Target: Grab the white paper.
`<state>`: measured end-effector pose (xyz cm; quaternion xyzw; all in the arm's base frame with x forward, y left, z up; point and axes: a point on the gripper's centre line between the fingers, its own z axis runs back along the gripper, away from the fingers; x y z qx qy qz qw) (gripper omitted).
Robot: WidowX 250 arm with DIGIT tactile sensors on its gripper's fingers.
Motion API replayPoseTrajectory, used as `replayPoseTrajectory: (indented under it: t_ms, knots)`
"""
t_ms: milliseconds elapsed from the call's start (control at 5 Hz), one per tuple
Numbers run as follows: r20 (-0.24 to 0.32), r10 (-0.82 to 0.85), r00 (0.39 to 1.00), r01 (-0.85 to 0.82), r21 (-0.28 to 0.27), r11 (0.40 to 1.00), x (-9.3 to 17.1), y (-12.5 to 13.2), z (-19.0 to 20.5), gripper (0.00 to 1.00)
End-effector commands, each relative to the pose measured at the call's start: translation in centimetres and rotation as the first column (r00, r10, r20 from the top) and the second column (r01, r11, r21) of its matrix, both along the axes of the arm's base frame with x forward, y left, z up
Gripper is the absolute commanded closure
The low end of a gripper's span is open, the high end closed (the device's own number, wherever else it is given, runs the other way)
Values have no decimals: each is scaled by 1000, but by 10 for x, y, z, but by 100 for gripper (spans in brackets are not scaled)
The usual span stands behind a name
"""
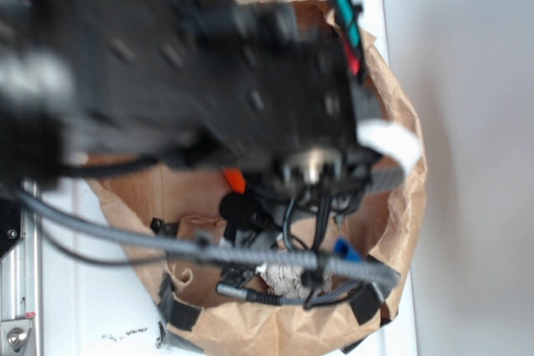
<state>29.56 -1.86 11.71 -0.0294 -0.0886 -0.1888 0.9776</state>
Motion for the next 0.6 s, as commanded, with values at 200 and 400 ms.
replayPoseTrajectory:
  t_ms: [200, 400]
  knots:
    - [51, -11, 999, 11, 0, 1000, 2, -8, 15, 0]
    - [95, -50, 994, 52, -19, 998, -6, 12, 2, 0]
